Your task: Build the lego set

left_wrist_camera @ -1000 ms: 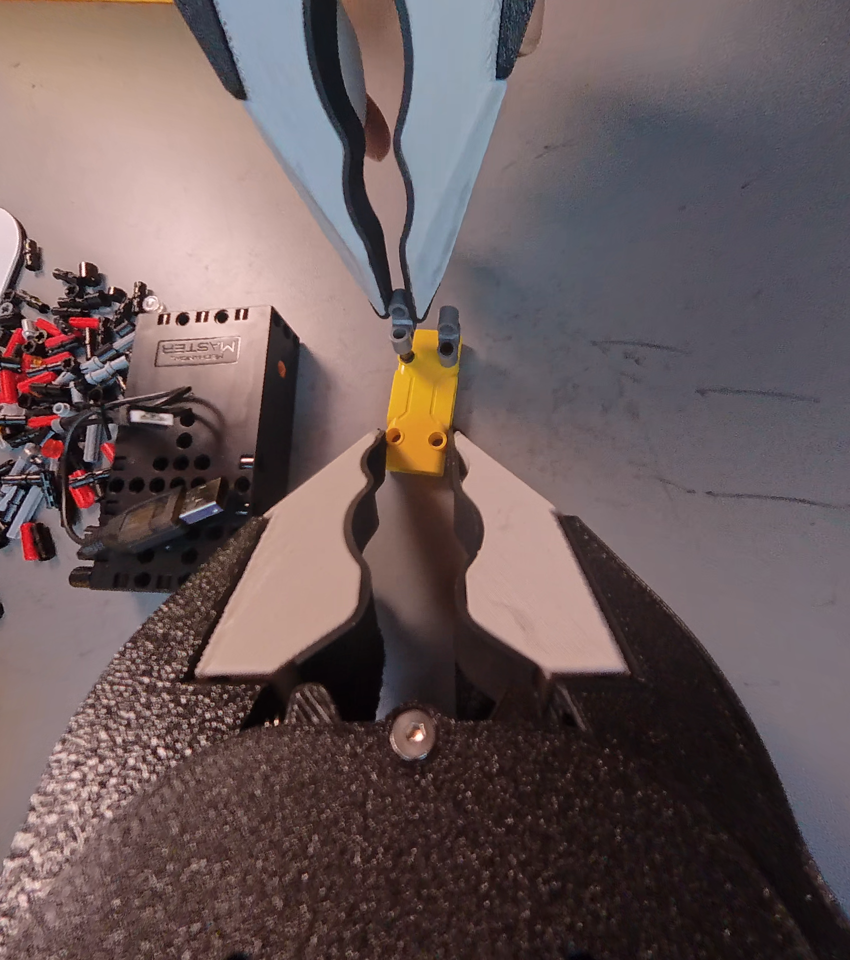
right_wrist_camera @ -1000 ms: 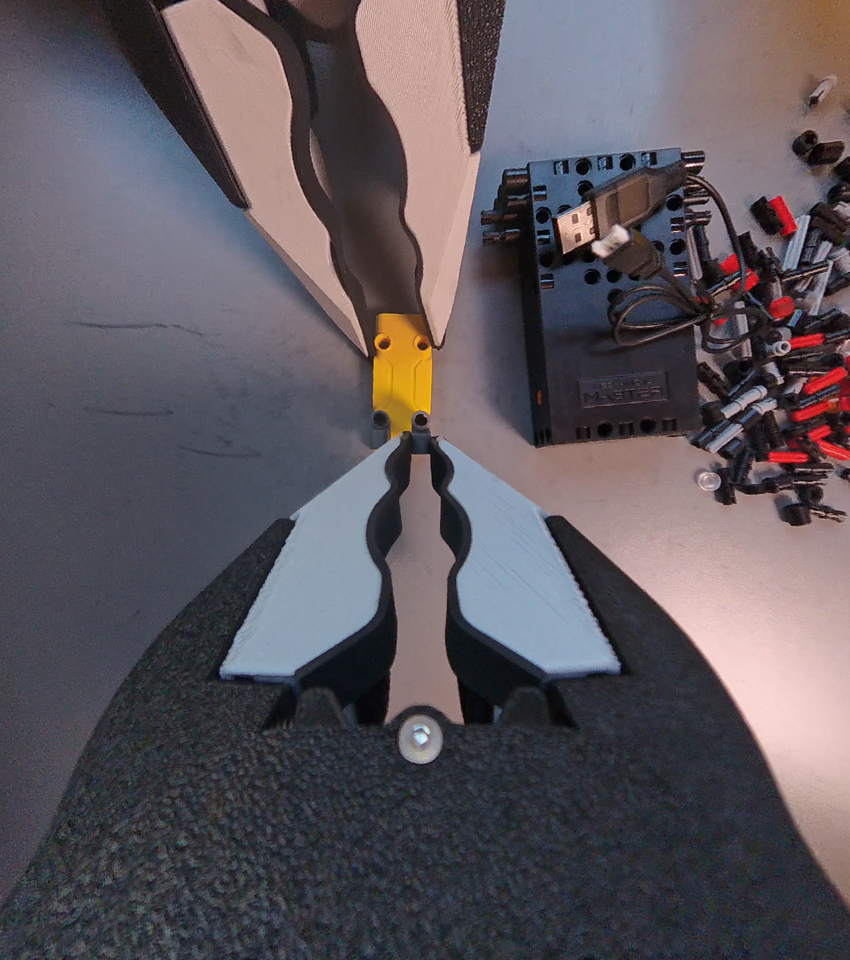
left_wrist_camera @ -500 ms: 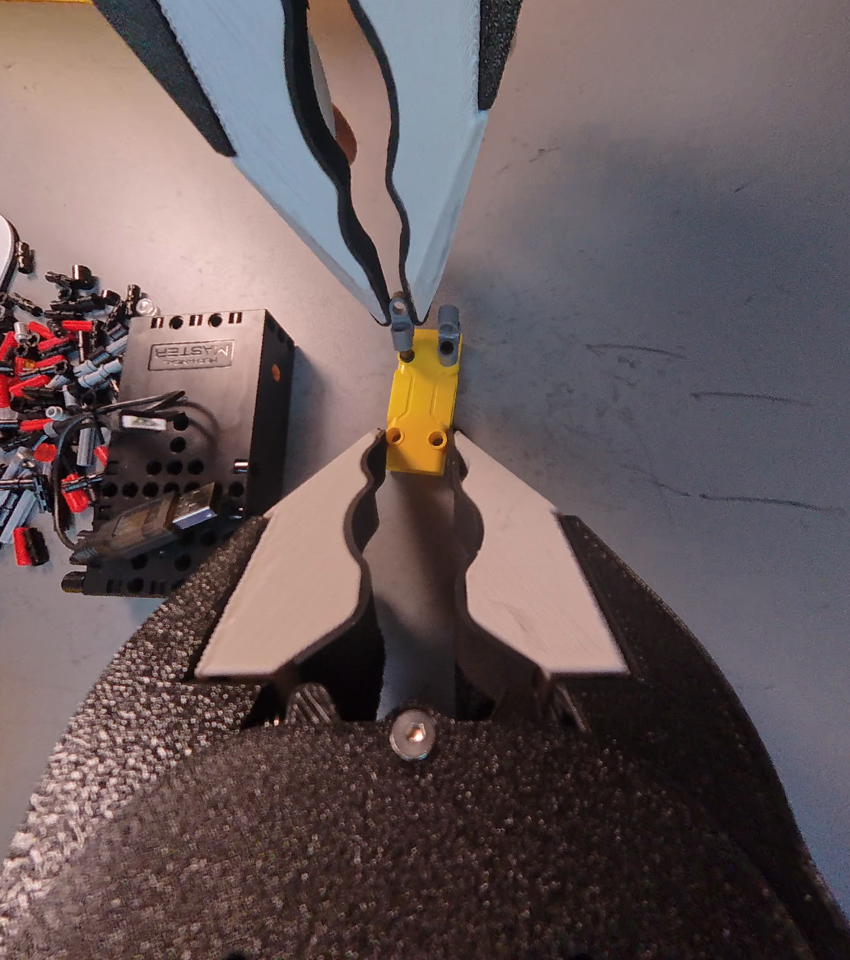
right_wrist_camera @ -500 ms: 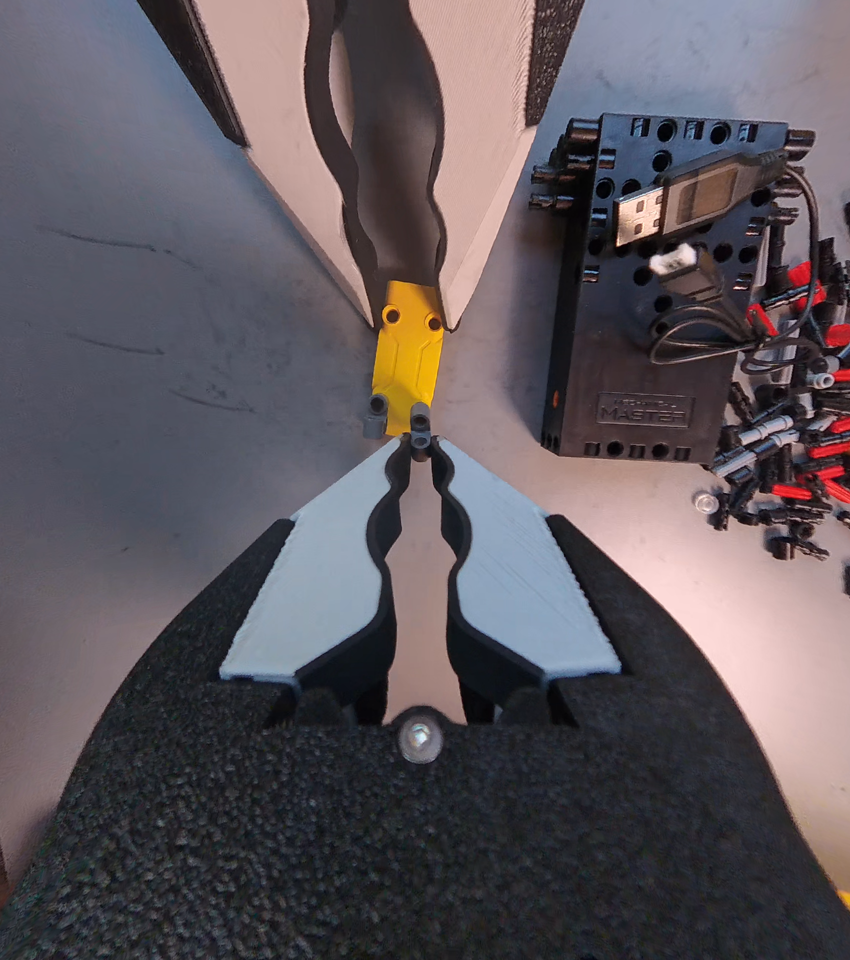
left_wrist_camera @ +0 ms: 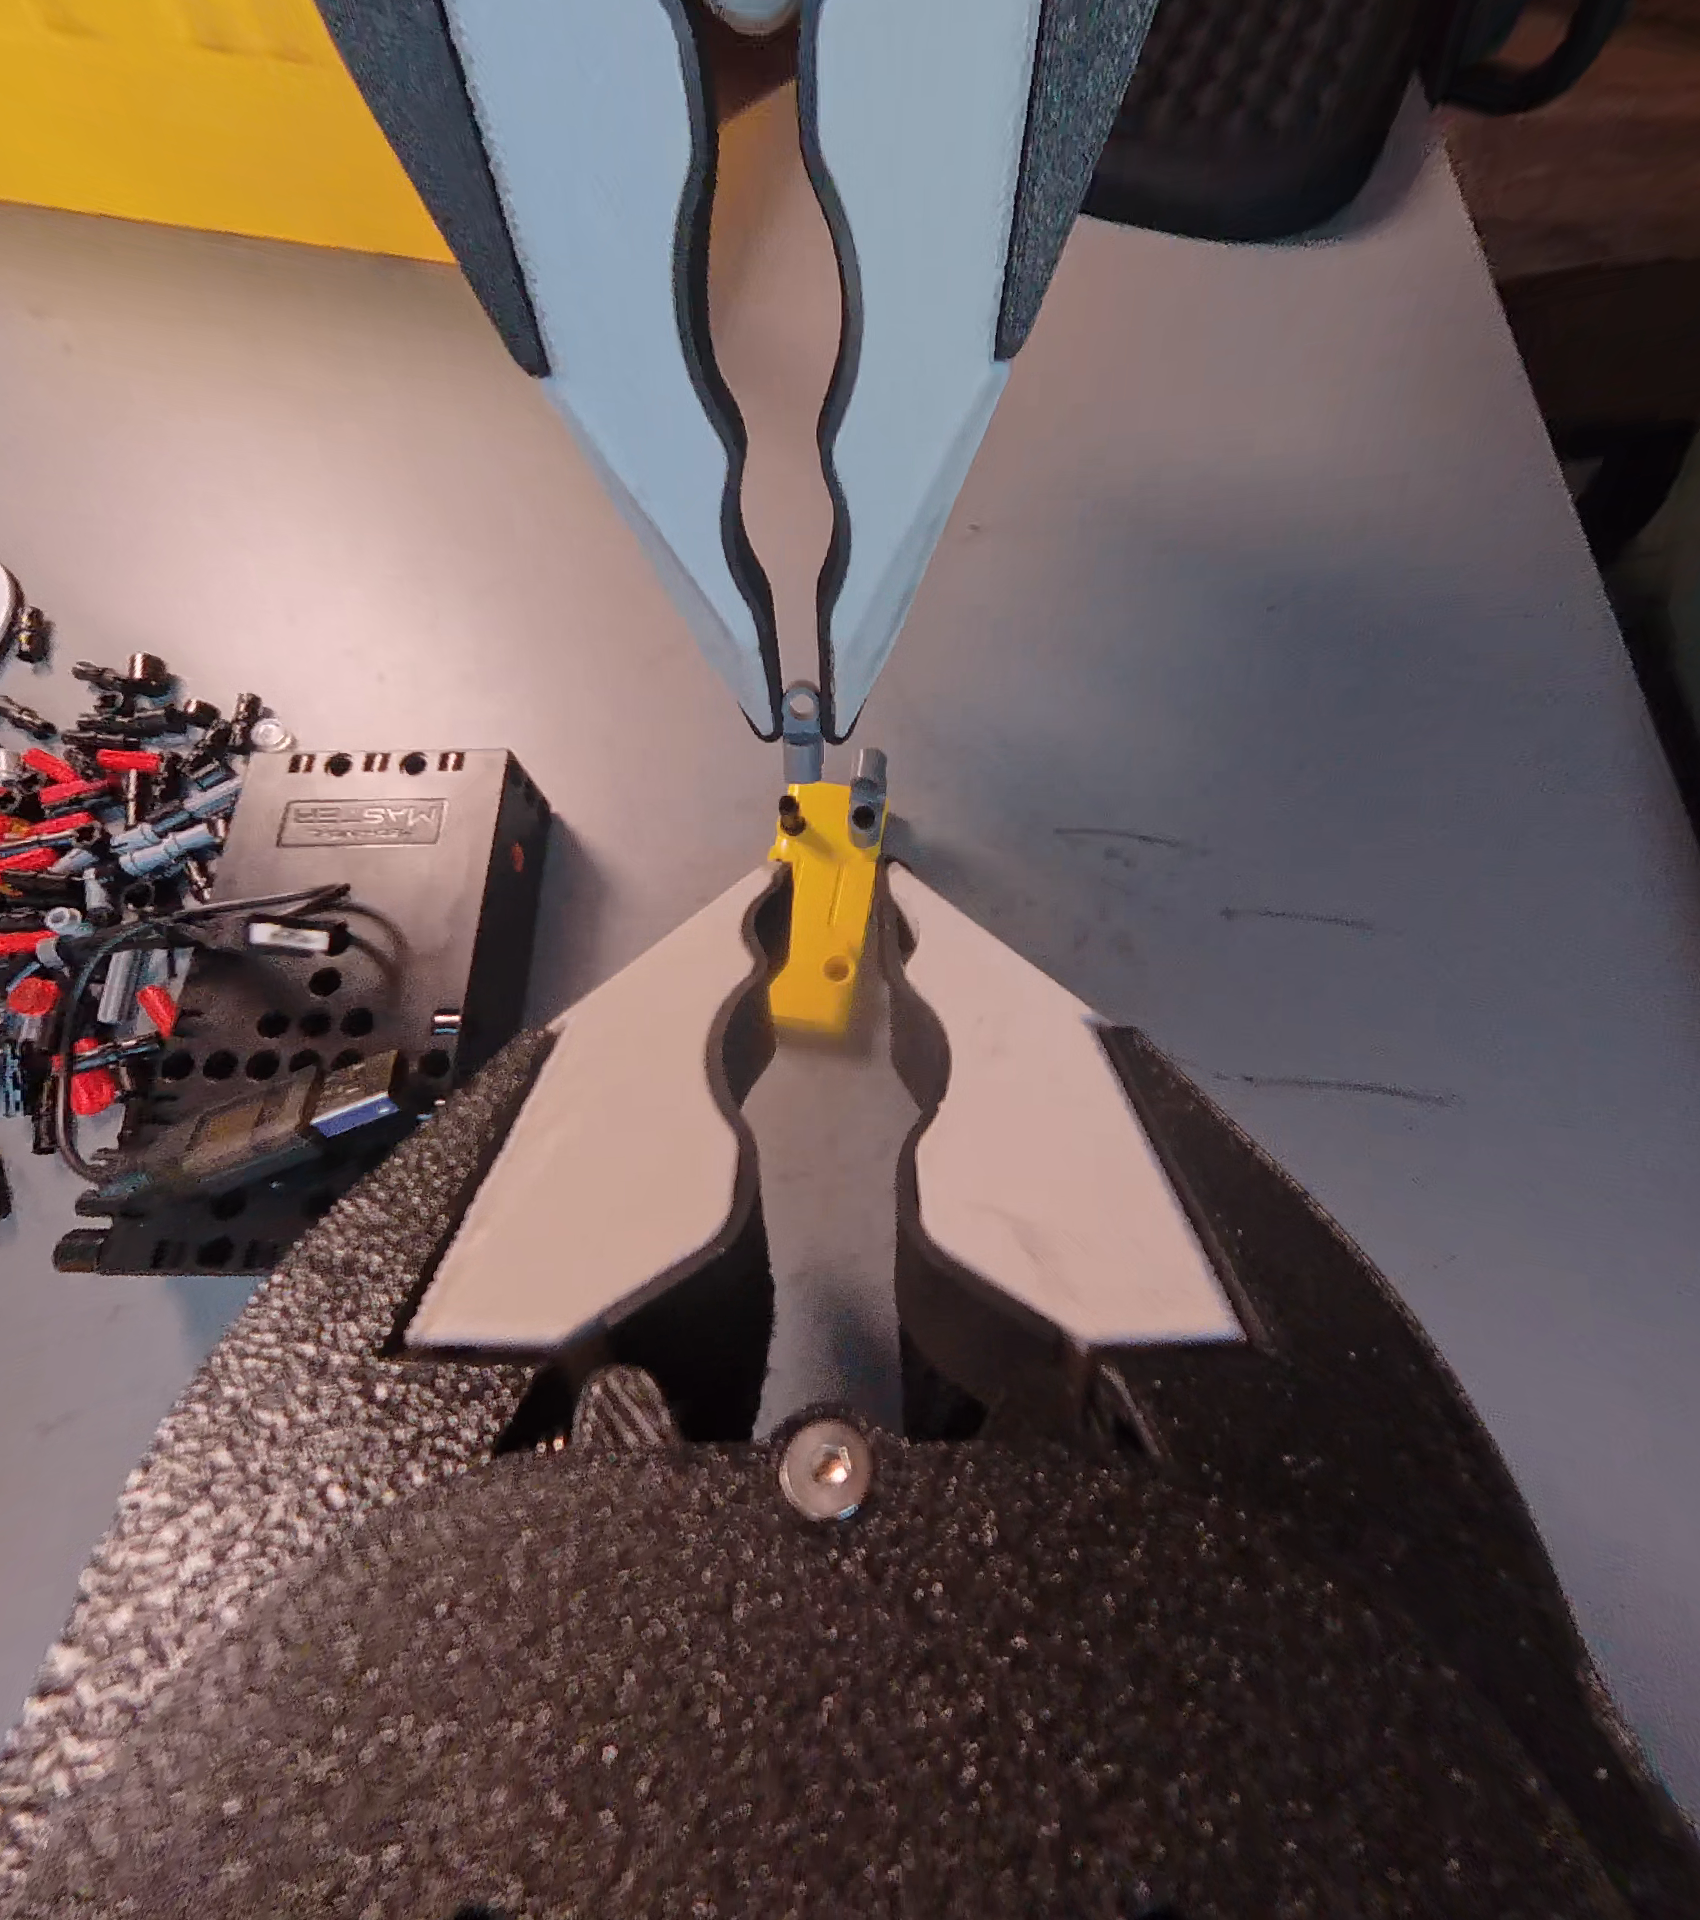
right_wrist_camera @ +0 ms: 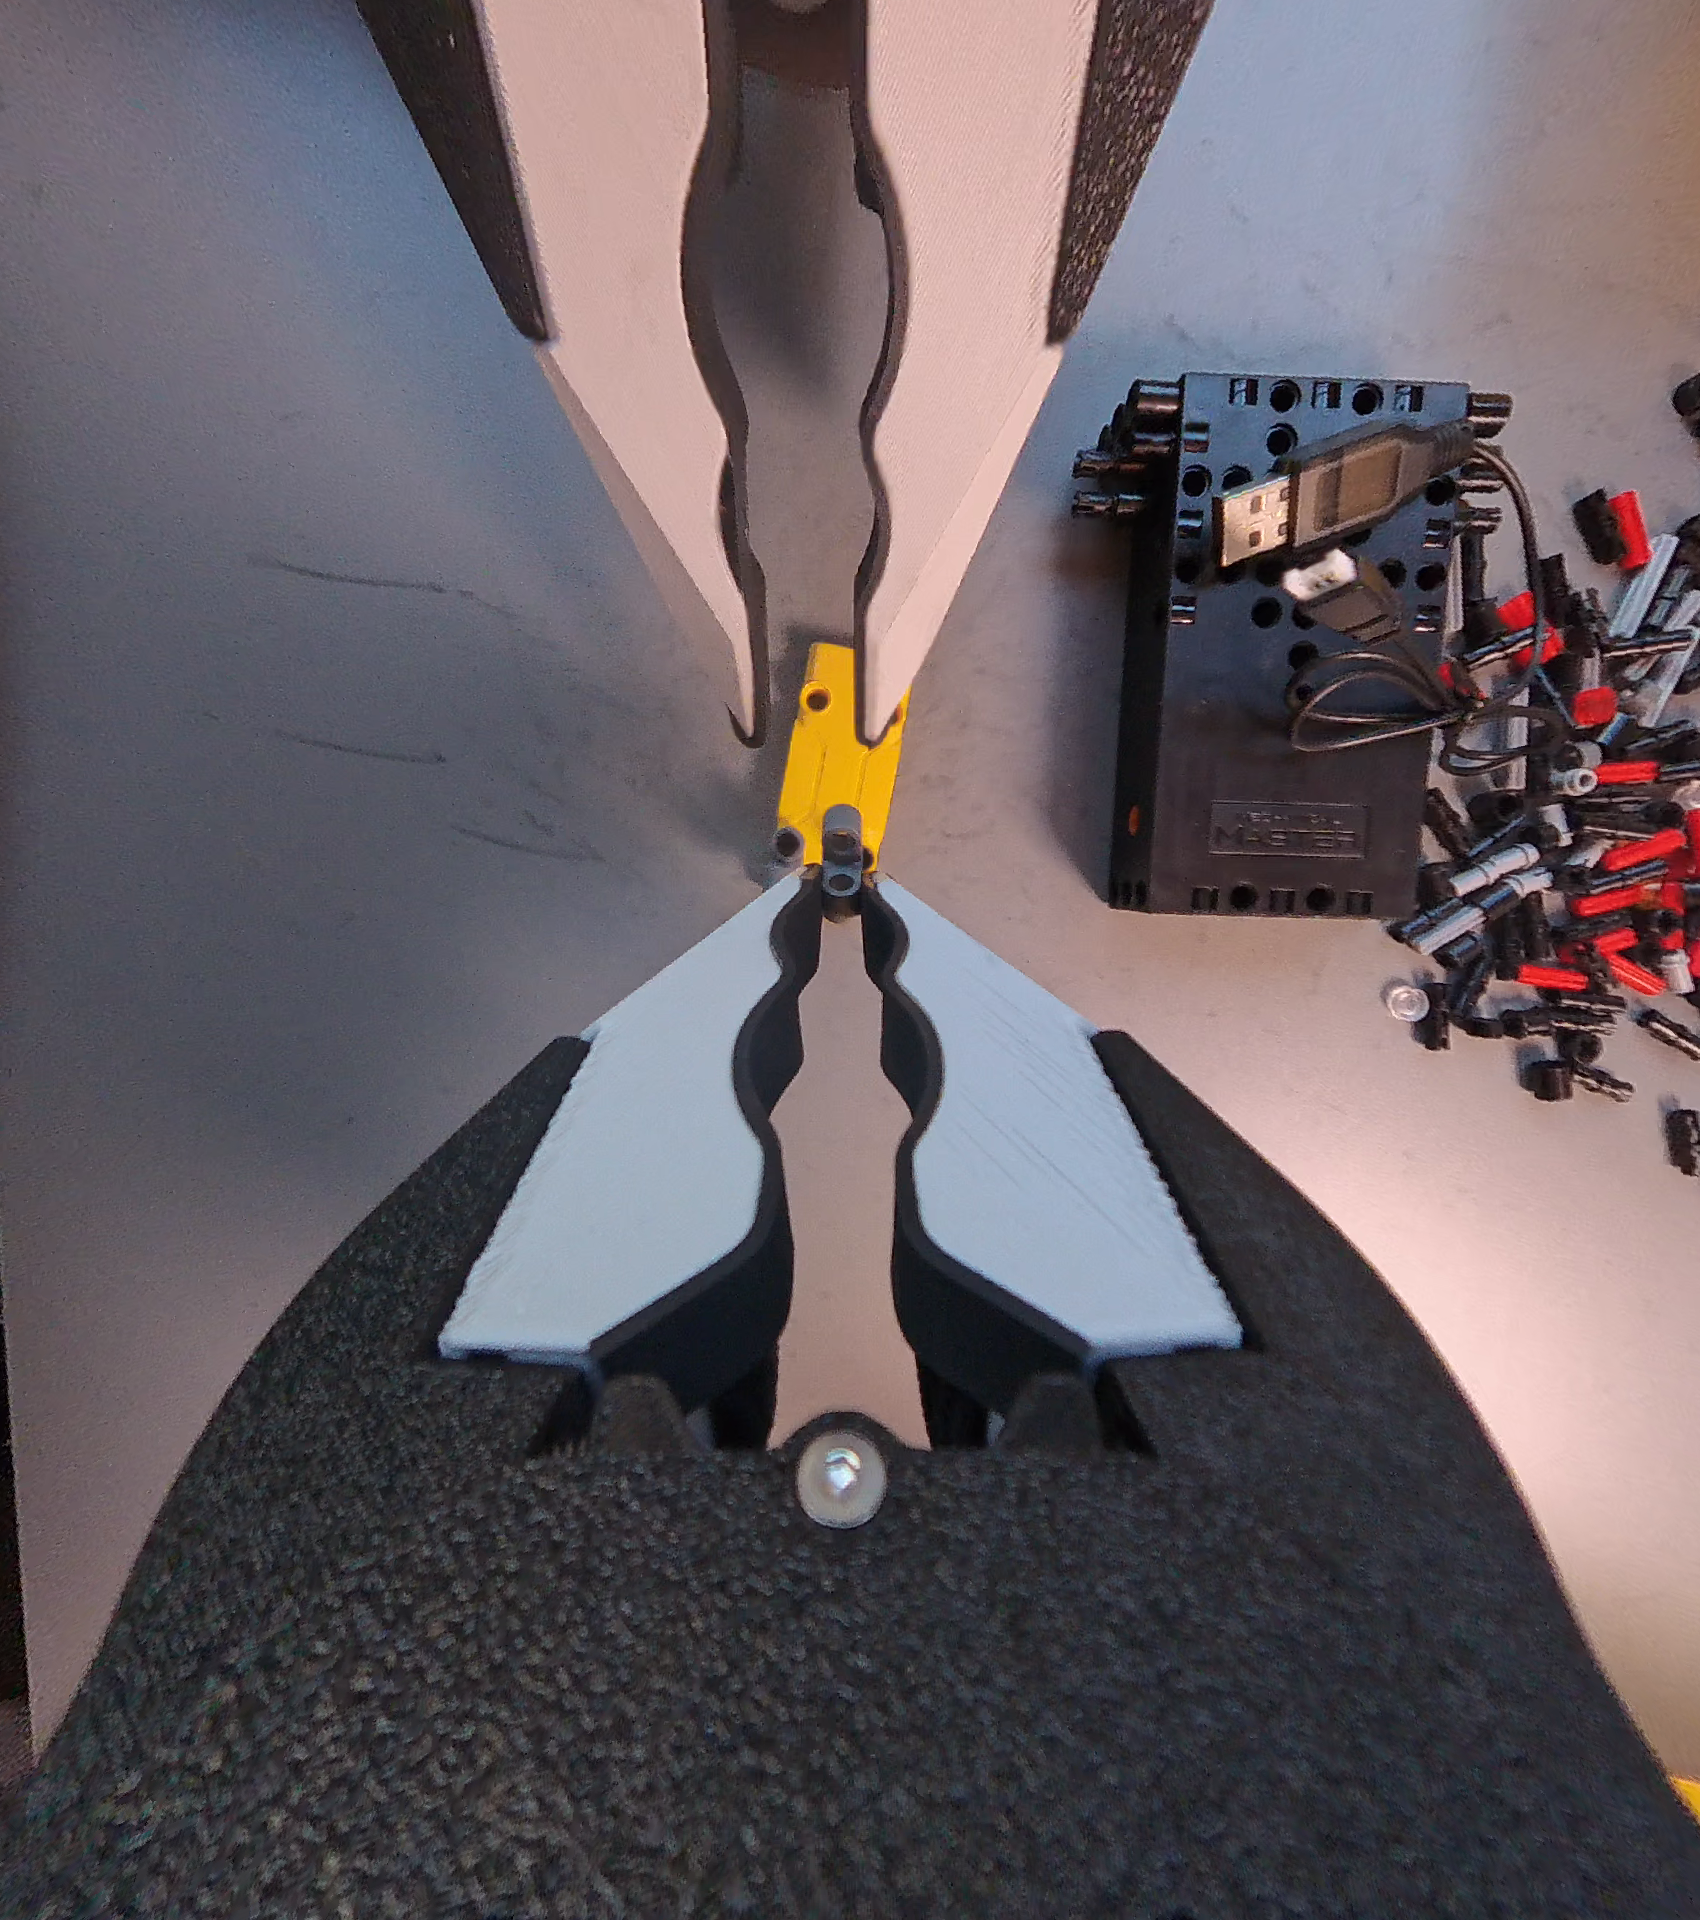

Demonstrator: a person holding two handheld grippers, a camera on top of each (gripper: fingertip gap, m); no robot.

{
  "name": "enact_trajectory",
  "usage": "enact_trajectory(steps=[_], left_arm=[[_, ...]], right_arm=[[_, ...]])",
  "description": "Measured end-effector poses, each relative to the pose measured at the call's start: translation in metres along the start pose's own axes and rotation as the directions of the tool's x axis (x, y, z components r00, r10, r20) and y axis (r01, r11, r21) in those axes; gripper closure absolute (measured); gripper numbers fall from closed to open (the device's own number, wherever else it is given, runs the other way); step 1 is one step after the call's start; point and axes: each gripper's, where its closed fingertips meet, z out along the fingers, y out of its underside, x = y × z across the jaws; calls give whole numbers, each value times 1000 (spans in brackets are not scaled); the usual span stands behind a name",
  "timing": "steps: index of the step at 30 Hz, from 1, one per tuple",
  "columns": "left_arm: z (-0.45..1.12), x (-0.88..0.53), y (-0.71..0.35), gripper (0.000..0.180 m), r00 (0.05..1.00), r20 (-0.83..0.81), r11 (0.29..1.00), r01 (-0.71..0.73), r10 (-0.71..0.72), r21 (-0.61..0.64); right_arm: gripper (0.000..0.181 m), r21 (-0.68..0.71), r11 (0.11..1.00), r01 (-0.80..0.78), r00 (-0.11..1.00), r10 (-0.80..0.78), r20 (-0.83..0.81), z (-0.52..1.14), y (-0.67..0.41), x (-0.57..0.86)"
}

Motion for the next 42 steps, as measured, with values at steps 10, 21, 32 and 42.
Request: enact_trajectory(steps=[10,21,32,42], left_arm=[[5,2,-12,173,1000,11,998,-19,18,56],[-26,4,-48,173,996,-78,935,75,-51,347],[-17,-5,-34,157,998,-27,966,55,-49,251],[7,-8,20,142,999,34,994,-18,21,-106]], right_arm=[[176,30,1000,0,1000,-1,15,2,-8,-8],[174,472,882,1,999,19,-38,-38,-40,-10],[176,467,882,-65,994,98,-45,-36,-29,-2],[176,171,980,-102,994,109,-32,13,6,3]])
